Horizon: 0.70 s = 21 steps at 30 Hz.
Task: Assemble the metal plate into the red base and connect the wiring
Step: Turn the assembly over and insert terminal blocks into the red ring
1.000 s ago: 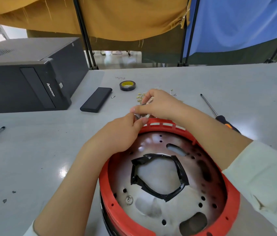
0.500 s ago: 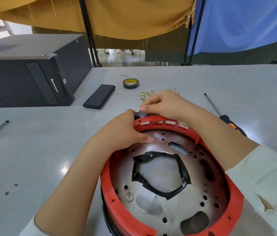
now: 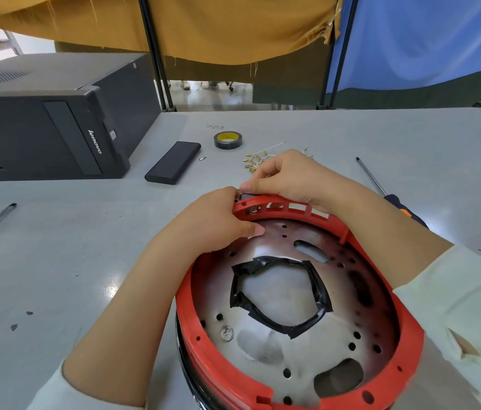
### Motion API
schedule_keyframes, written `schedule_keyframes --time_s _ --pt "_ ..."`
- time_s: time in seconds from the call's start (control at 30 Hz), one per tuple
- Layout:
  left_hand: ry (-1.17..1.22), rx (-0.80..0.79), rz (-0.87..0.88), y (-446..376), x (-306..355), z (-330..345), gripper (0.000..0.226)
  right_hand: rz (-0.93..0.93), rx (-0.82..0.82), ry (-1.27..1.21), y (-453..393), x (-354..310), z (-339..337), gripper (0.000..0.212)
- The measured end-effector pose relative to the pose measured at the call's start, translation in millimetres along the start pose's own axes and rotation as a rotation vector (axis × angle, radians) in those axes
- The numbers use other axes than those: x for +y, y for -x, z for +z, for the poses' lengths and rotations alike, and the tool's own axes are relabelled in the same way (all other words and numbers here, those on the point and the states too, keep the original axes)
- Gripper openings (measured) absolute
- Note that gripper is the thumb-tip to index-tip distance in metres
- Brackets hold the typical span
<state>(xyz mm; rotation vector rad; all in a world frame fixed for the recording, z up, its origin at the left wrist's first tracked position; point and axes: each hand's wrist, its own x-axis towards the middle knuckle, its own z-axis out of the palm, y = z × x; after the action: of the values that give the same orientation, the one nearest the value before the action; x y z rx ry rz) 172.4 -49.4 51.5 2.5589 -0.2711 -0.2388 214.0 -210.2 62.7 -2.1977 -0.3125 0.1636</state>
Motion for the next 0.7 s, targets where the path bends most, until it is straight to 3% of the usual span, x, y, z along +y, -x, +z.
schedule_keyframes --time_s 0.27,0.43,0.7 --pt "-0.005 -0.002 0.004 1.1 2.2 -1.2 0.059 0.016 -0.061 -0.016 0.6 -0.3 -0.6 0.020" --pt "0.075 0.023 0.001 1.3 2.6 0.2 0.059 -0.013 -0.003 -0.018 0.4 -0.1 0.2 0.020" --pt "0.021 0.060 -0.004 -0.4 3.1 1.0 0.048 -0.019 -0.057 -0.013 -0.4 1.2 -0.9 0.014"
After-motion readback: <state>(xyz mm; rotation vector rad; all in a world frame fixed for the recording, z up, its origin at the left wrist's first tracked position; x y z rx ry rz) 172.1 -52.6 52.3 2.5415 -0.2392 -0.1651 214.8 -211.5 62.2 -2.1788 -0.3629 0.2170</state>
